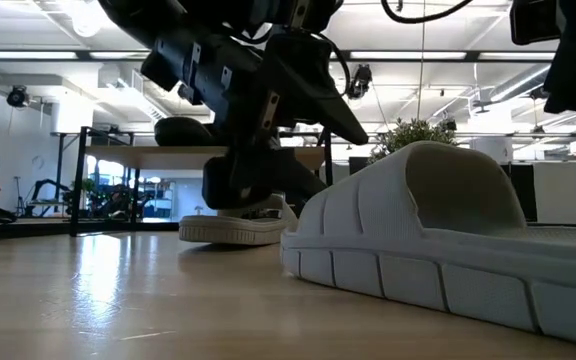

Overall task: Pick and place slides into the shelf
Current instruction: Put the left grey slipper under the shelf

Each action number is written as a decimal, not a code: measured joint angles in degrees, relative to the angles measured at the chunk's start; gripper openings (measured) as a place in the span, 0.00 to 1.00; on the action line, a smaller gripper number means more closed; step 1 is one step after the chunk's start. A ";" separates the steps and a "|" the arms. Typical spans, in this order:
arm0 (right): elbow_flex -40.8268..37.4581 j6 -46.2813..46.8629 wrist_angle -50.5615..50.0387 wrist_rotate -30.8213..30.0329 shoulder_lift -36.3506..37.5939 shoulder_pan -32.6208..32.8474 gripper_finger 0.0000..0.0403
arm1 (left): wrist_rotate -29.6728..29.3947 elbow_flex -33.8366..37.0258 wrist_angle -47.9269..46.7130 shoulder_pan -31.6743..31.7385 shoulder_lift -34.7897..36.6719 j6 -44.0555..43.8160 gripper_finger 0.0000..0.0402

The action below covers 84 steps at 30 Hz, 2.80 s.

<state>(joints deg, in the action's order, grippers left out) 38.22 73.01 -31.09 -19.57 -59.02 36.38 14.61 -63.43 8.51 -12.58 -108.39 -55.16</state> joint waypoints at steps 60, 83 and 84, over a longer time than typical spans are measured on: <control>-0.02 -1.77 -0.54 0.24 -0.31 -0.02 0.21 | 3.44 -0.05 10.97 -1.77 -5.46 0.40 0.33; -0.04 -3.22 3.37 -0.03 -0.33 -0.32 0.21 | 3.20 1.75 -49.40 -3.76 26.94 6.10 0.00; -0.04 -3.52 5.16 0.00 -0.46 -0.67 0.21 | 3.83 2.81 -51.17 -3.73 27.88 6.21 0.00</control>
<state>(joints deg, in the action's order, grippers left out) 38.17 69.50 -25.94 -19.57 -59.49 35.71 18.44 -60.63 -42.66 -16.31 -80.51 -48.95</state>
